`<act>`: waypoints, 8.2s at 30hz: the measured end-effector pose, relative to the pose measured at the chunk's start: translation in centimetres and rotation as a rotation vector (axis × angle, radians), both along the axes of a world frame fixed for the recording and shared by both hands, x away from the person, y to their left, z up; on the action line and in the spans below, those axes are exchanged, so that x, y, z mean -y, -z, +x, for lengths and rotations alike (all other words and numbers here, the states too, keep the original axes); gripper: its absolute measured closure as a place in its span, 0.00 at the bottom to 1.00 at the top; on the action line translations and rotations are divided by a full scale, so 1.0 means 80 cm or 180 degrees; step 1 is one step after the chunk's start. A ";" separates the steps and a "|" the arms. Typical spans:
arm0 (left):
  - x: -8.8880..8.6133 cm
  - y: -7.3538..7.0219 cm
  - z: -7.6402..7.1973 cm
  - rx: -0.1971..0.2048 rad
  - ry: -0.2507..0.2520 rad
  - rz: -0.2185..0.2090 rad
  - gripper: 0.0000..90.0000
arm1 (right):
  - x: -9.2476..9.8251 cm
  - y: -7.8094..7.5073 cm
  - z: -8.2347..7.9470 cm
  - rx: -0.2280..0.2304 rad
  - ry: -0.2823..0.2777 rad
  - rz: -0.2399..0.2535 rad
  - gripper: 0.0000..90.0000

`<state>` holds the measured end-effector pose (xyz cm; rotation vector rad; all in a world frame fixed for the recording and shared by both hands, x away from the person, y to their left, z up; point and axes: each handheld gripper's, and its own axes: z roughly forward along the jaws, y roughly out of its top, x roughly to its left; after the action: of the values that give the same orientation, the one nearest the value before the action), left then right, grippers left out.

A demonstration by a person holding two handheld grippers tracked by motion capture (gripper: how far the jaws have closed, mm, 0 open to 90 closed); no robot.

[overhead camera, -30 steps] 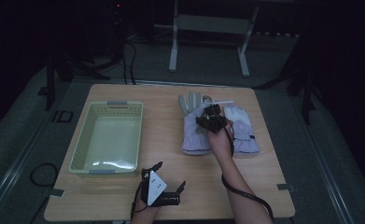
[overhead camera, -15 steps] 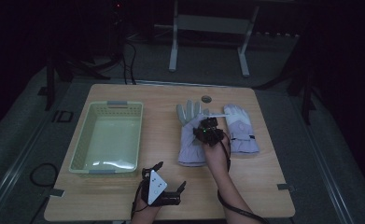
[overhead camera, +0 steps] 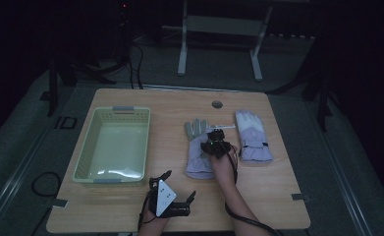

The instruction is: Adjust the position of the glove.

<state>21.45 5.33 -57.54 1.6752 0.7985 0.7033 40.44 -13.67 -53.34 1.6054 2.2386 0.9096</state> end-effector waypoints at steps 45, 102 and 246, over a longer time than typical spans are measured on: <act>0.000 0.000 0.000 -0.0007 -0.0008 -0.0002 0.00 | 0.218 -0.048 0.072 0.0195 -0.0085 -0.0456 0.53; 0.001 0.000 0.000 0.0008 -0.0020 0.0022 0.00 | 0.218 -0.077 -0.016 -0.0164 -0.0398 -0.0241 0.88; 0.000 0.000 0.000 -0.0013 0.0000 0.0013 0.00 | 0.011 -0.057 0.006 -0.0280 -0.0538 -0.0319 0.87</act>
<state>21.45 5.31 -57.52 1.6806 0.8005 0.7021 40.95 -14.55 -48.81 1.4576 2.4690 0.7661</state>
